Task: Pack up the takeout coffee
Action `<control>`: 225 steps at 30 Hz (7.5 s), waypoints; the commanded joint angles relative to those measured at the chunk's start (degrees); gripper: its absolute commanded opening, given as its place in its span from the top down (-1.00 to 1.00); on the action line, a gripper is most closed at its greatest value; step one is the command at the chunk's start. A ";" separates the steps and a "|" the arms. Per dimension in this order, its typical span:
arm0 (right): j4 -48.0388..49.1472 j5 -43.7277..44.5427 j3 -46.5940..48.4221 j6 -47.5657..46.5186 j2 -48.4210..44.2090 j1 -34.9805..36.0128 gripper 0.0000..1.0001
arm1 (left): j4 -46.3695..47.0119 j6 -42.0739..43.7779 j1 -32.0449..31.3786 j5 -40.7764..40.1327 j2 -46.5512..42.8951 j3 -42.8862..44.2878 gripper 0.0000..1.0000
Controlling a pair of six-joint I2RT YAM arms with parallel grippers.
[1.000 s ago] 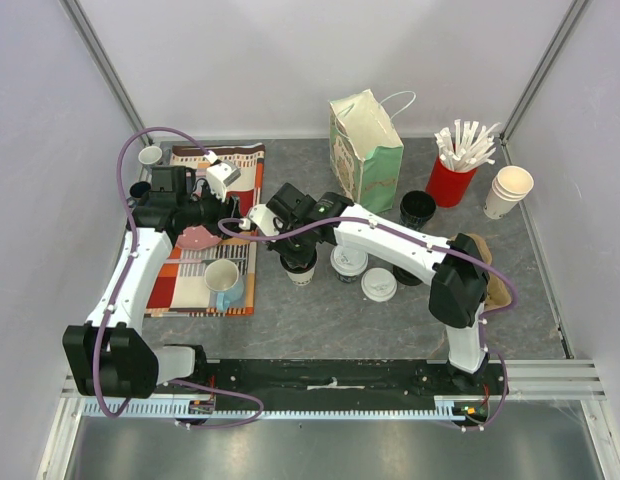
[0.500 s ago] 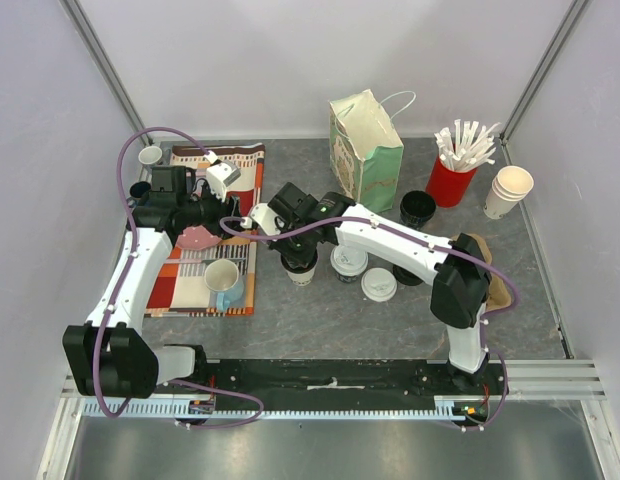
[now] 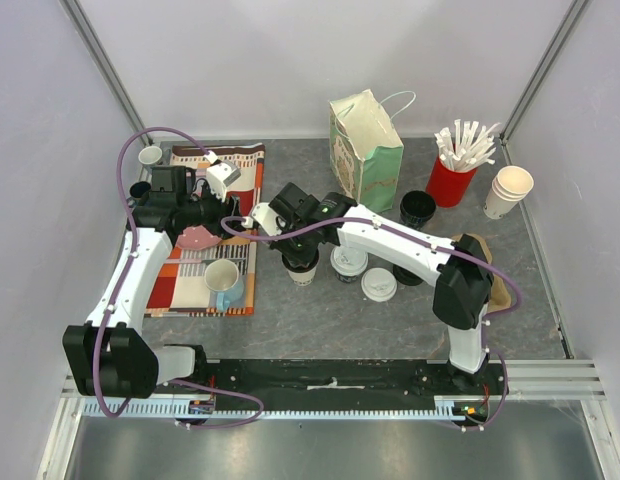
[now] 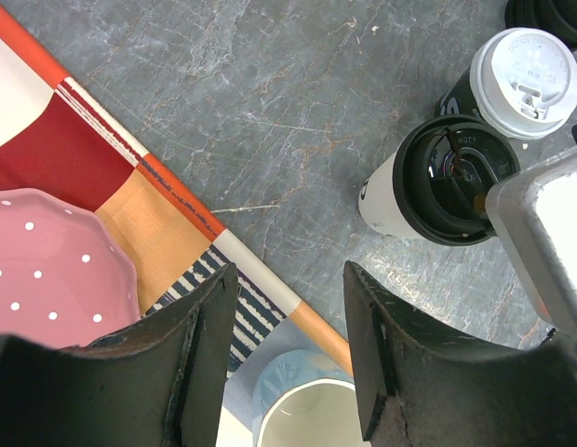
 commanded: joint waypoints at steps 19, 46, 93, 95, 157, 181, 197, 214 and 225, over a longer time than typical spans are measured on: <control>1.96 -2.49 -1.54 -0.25 -2.48 -0.91 1.00 | 1.05 0.66 0.37 2.26 0.02 1.49 -0.12; 2.84 -4.52 -1.28 -1.30 -1.25 -1.61 1.00 | 0.96 0.84 0.37 2.43 0.19 1.75 -0.12; 2.31 -5.66 -2.60 -1.13 -2.22 -2.40 0.79 | 0.79 1.28 0.37 2.87 0.02 1.57 -0.12; 2.23 -5.57 -2.51 -0.95 -2.13 -2.49 0.69 | 0.70 1.28 0.37 2.96 0.02 1.49 -0.12; 25.69 -2.85 -20.70 13.11 -18.12 -8.55 1.00 | 4.04 -5.40 -17.72 8.68 7.57 3.50 0.96; 39.94 -5.83 -35.22 17.51 -17.78 -9.96 1.00 | 9.23 -2.33 -19.05 7.26 12.51 -5.99 0.96; 35.09 -10.75 -21.32 15.83 -15.84 -9.17 1.00 | 5.71 -2.68 -15.72 10.08 5.99 -0.53 0.96; 44.51 -10.40 -36.53 18.47 -13.20 -9.78 1.00 | 9.05 0.40 -15.10 8.58 12.94 -7.74 0.95; 38.00 -12.08 -23.70 16.19 -15.49 -9.34 1.00 | 6.59 -0.92 -13.43 9.11 6.08 -1.68 0.95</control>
